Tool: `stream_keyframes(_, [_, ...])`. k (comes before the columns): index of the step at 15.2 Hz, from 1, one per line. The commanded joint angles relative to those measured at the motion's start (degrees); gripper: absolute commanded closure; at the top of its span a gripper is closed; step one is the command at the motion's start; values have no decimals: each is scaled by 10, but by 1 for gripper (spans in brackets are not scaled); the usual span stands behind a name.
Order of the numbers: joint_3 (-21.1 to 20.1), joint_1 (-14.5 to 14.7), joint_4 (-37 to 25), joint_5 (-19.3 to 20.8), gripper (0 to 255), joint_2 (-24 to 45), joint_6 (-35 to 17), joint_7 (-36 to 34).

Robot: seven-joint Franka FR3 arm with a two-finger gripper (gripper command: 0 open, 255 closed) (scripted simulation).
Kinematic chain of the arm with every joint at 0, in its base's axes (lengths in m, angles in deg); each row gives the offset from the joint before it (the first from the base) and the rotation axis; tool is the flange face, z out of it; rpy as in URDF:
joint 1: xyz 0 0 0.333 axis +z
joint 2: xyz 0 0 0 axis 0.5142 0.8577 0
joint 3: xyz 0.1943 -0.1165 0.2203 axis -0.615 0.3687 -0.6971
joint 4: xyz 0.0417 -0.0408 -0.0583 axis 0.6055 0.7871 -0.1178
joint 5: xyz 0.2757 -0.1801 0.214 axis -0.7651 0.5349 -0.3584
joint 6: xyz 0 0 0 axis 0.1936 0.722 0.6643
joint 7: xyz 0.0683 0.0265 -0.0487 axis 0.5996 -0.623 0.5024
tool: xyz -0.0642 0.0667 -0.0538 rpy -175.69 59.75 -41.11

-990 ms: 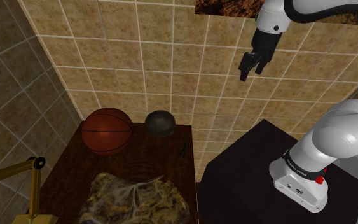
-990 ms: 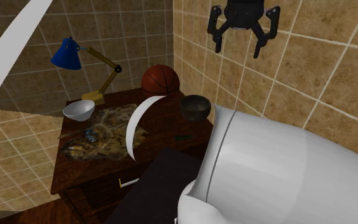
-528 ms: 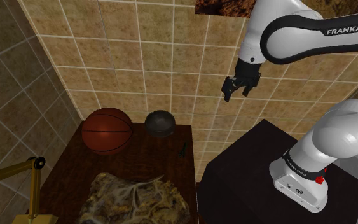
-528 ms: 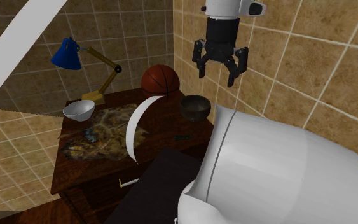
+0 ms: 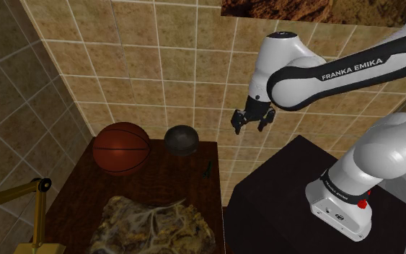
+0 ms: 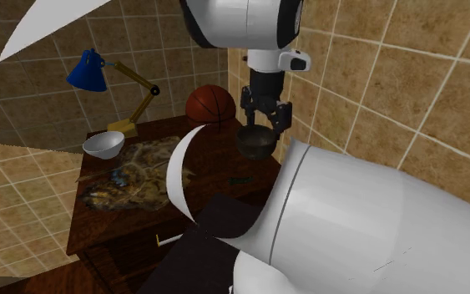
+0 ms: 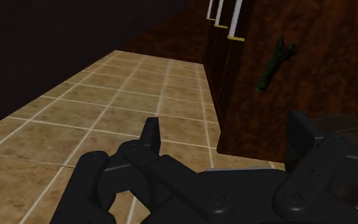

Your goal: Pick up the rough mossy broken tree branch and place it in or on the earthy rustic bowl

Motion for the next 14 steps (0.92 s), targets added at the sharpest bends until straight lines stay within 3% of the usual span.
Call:
stream_keyframes(1, [-35,-11,-3,-5,0,55,-57,-49])
stream_keyframes(4, [-85,-40,-13,11,0,137,-135,-126])
stream_keyframes(6, [-119,-68,-24,48,0,199,-186,-192])
stream_keyframes(8, [-150,-103,-39,122,0,268,-233,-283])
stream_keyframes(10, [-155,-124,-60,247,0,345,-269,-409])
stream_keyframes(12, [-109,-95,-90,374,0,417,-290,-537])
stream_keyframes(14, [-38,-33,-124,451,0,474,-307,-628])
